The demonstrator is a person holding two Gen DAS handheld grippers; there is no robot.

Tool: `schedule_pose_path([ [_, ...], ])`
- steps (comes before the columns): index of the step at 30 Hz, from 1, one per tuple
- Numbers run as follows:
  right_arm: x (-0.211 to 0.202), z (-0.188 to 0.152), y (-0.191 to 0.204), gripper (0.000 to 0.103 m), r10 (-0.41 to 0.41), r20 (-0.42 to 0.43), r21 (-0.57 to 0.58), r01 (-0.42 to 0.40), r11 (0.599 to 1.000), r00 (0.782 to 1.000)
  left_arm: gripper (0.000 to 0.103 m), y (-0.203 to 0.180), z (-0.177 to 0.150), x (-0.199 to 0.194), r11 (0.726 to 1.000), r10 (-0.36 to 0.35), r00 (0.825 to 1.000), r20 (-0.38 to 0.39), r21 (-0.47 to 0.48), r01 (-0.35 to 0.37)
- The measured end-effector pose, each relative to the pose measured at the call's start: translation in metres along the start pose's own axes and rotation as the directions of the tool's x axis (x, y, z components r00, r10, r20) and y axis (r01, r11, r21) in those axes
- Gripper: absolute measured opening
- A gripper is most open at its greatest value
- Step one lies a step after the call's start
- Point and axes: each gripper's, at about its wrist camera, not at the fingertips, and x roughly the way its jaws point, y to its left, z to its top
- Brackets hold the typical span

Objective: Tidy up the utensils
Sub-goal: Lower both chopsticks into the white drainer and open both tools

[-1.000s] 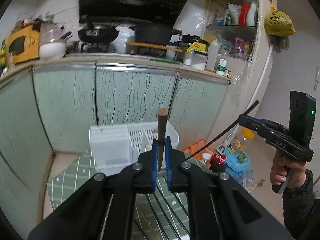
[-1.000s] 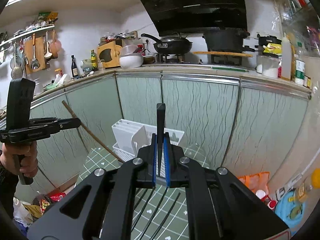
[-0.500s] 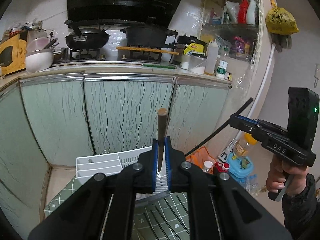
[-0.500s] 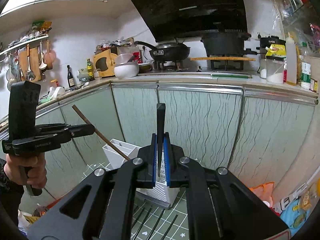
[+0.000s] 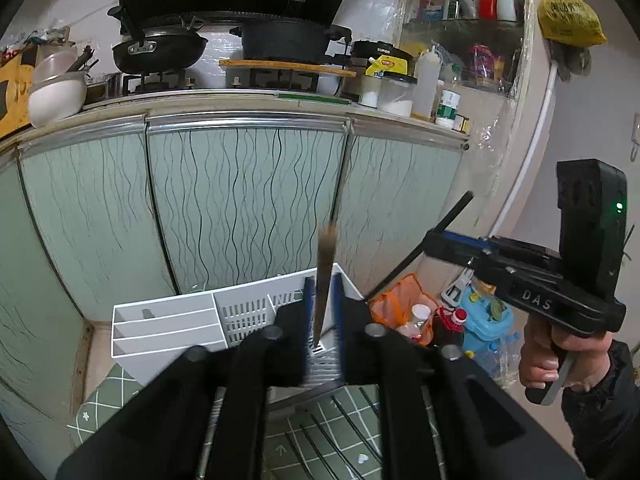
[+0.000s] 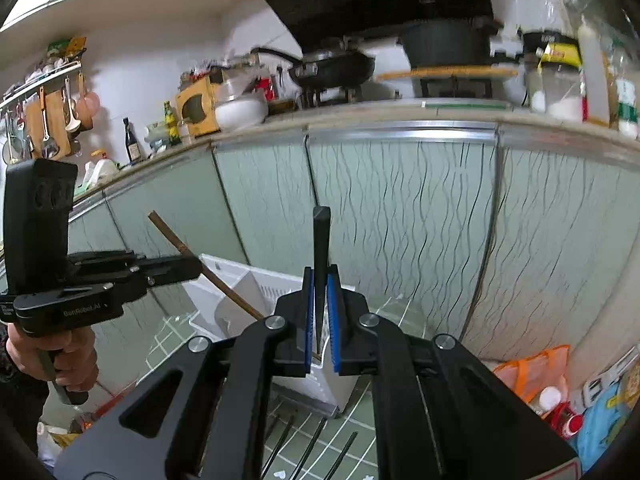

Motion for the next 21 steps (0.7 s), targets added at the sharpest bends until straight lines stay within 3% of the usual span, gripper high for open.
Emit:
schedule_pose_path([
  [1,0.002,-0.003,-0.001,0.020,-0.007,-0.008,-0.001,0.007,1.000,1.000,0.073,-0.001,-0.001,0.001,1.000,0.015,1.000,0.000,0.009,-0.015],
  [2,0.003,-0.007,-0.003,0.029,-0.025,-0.007,-0.007,0.025,1.000,1.000,0.085,-0.002,-0.003,-0.001,0.999,0.041,0.999,0.013,0.027,-0.041],
  [3,0.002,-0.009,-0.003,0.055,-0.040,-0.003,-0.009,0.040,0.999,0.999,0.088,-0.004,-0.005,-0.004,0.997,0.062,0.997,0.038,0.044,-0.064],
  [4,0.001,-0.012,-0.005,0.067,-0.049,0.003,-0.008,0.049,0.999,0.999,0.088,-0.005,-0.008,-0.007,0.996,0.065,0.997,0.047,0.055,-0.068],
  [6,-0.001,-0.017,-0.007,0.072,-0.059,-0.010,0.000,0.059,0.998,0.998,0.089,-0.004,-0.010,-0.009,0.995,0.083,0.996,0.037,0.054,-0.085],
  [7,-0.002,-0.018,-0.007,0.083,-0.068,-0.013,-0.004,0.068,0.998,0.998,0.090,-0.004,-0.013,-0.010,0.994,0.097,0.995,0.034,0.054,-0.099],
  [12,-0.017,-0.026,0.001,0.095,-0.110,-0.006,-0.051,0.109,0.993,0.994,0.094,-0.008,-0.026,-0.024,0.984,0.158,0.986,0.045,0.076,-0.161],
  [21,-0.049,-0.042,0.015,0.095,-0.119,-0.012,-0.058,0.118,0.991,0.993,0.096,-0.010,-0.047,-0.058,0.970,0.231,0.970,0.076,0.057,-0.235],
])
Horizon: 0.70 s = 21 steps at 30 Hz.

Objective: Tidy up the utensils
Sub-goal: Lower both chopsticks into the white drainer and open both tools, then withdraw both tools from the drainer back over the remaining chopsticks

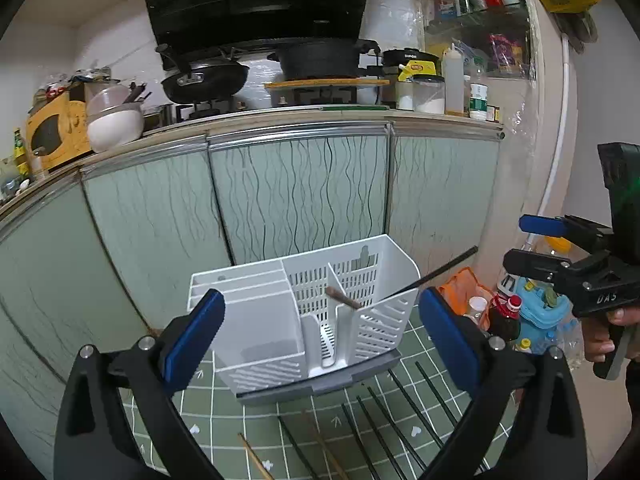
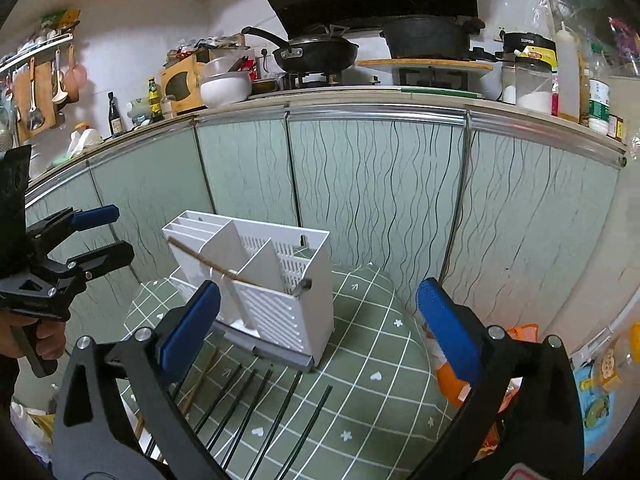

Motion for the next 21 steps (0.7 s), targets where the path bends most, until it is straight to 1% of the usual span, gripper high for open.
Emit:
schedule_pose_path([
  [6,-0.017,-0.013,0.011,0.095,-0.003,-0.012,-0.018,0.003,1.000,1.000,0.097,-0.005,-0.016,-0.024,0.998,0.055,0.998,0.008,0.013,-0.055],
  [9,-0.025,-0.023,0.017,0.095,-0.008,-0.017,-0.026,0.007,1.000,1.000,0.097,-0.006,-0.025,-0.033,0.998,0.057,0.998,0.007,0.005,-0.057],
  [21,-0.056,-0.056,0.037,0.095,-0.032,-0.006,-0.070,0.032,0.997,0.999,0.097,-0.011,-0.061,-0.066,0.994,0.110,0.994,0.023,-0.026,-0.110],
])
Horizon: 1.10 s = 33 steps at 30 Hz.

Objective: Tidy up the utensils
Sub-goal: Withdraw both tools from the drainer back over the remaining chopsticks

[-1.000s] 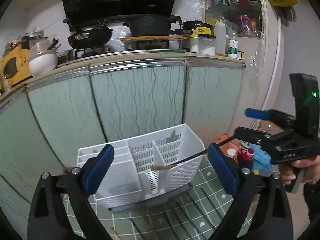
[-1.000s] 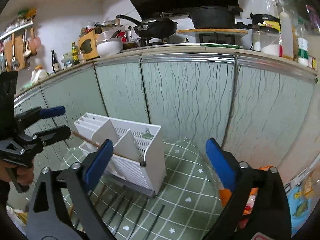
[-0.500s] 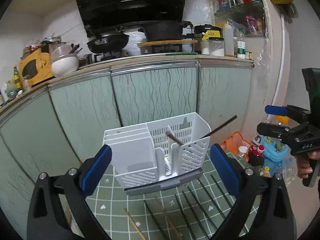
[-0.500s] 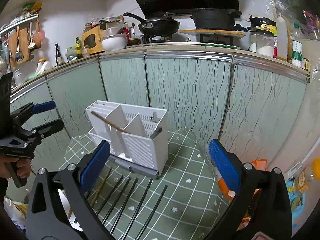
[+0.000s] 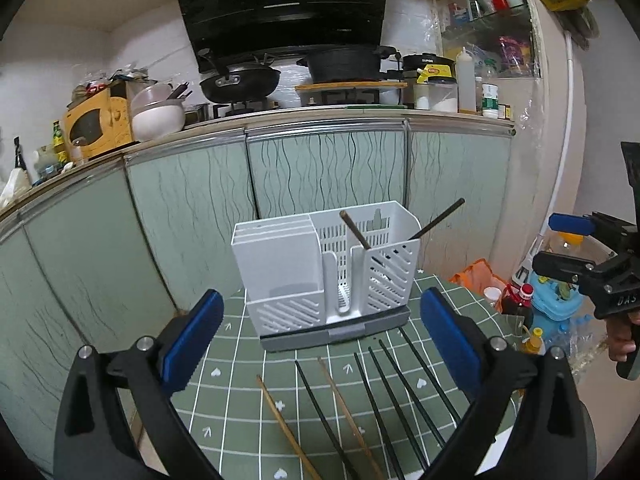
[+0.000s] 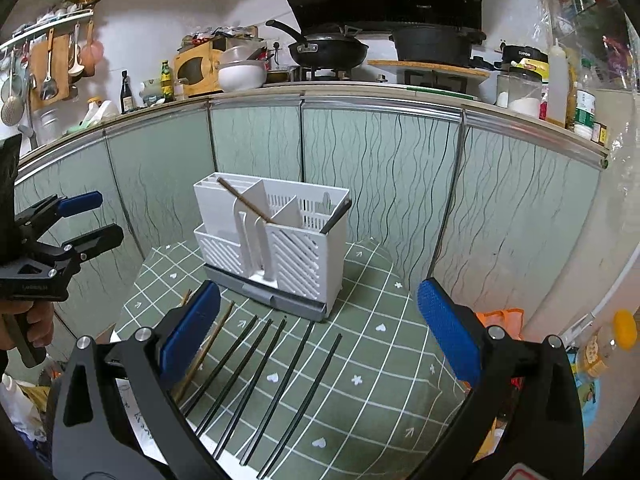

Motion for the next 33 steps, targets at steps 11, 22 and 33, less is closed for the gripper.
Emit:
schedule_pose_path([
  [11,-0.010,-0.041,0.009,0.095,-0.019,-0.025,0.010,0.019,1.000,1.000,0.097,0.001,-0.038,-0.017,0.998,0.062,0.998,-0.025,-0.012,-0.062],
  [22,-0.002,-0.095,0.022,0.095,-0.012,-0.073,0.020,0.013,1.000,0.997,0.097,0.000,-0.093,-0.033,0.988,0.146,0.989,-0.031,-0.052,-0.147],
  [33,0.004,-0.142,0.039,0.095,-0.072,-0.060,0.034,0.074,0.997,0.996,0.097,0.006,-0.156,-0.024,0.970,0.215,0.972,-0.097,-0.090,-0.224],
])
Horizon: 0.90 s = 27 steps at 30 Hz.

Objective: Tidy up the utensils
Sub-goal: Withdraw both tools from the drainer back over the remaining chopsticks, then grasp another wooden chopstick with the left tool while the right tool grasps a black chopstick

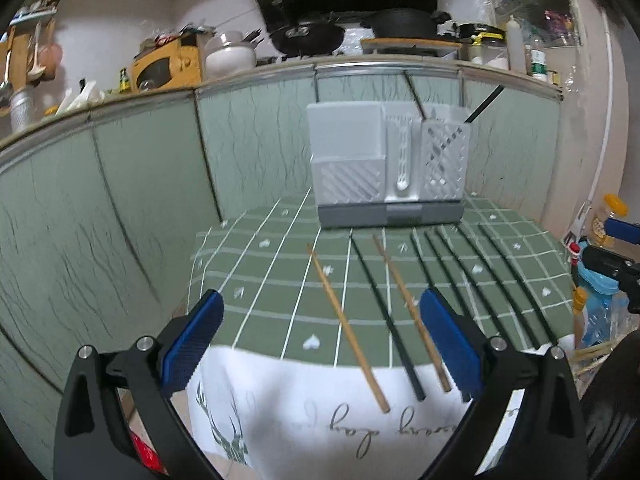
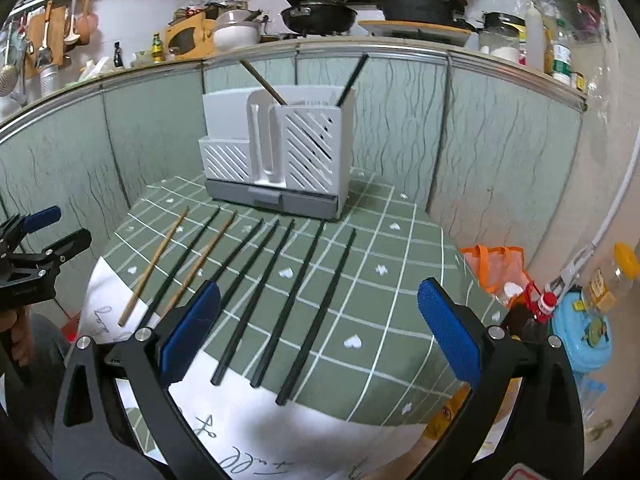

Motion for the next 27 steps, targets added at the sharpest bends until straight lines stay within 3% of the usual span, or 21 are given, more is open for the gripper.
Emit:
schedule_pose_path([
  [12,0.019,-0.027,0.009,0.095,-0.103,-0.015,-0.015,0.103,0.995,0.995,0.095,-0.013,-0.031,0.018,0.999,0.037,0.999,-0.021,0.023,-0.037],
  [17,0.028,-0.034,0.002,0.095,-0.117,-0.033,0.014,0.118,0.993,0.993,0.077,-0.019,-0.038,0.031,0.999,0.052,0.997,-0.049,0.013,-0.051],
  [23,0.041,-0.043,-0.007,0.095,-0.133,-0.069,0.034,0.136,0.990,0.989,0.049,-0.021,-0.049,0.049,0.999,0.037,0.992,-0.118,-0.011,-0.038],
  [27,0.050,-0.048,-0.012,0.095,-0.126,-0.088,0.046,0.130,0.990,0.988,0.045,-0.027,-0.053,0.056,1.000,0.022,0.990,-0.137,-0.002,-0.022],
])
